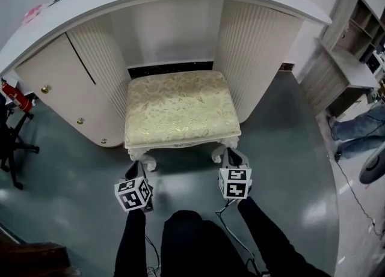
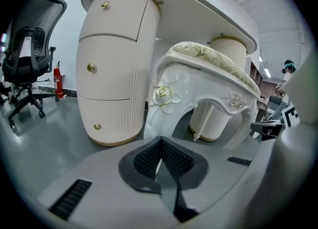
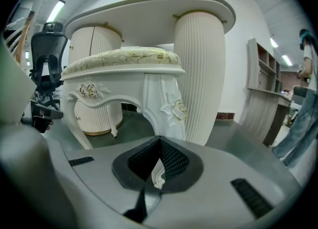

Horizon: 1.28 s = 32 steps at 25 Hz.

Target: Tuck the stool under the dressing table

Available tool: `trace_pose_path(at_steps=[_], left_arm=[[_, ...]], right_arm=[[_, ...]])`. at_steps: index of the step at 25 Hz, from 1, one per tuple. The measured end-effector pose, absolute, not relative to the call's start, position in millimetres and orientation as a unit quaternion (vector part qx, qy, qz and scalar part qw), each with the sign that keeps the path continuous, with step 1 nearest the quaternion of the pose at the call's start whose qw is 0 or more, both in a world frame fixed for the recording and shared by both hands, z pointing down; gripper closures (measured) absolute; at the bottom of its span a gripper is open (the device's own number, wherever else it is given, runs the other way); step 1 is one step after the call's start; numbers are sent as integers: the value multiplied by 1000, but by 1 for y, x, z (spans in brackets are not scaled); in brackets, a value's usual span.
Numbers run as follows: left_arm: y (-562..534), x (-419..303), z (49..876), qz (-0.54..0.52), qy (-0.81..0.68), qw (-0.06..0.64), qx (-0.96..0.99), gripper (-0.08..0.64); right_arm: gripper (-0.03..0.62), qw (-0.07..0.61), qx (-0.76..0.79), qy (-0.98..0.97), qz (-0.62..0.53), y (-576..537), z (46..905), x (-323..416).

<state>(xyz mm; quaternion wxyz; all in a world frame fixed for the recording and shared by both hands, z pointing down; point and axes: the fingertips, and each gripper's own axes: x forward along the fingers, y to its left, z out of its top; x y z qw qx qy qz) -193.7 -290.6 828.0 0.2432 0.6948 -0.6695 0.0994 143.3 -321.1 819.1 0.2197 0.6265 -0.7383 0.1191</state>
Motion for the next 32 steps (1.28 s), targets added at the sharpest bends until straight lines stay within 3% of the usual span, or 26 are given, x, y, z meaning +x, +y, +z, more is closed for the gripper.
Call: trace_pose_path(at_steps=[32], left_arm=[[-263, -183, 822, 96, -667, 248, 696, 552]], right_arm=[[589, 227, 583, -764, 159, -286, 826, 129]])
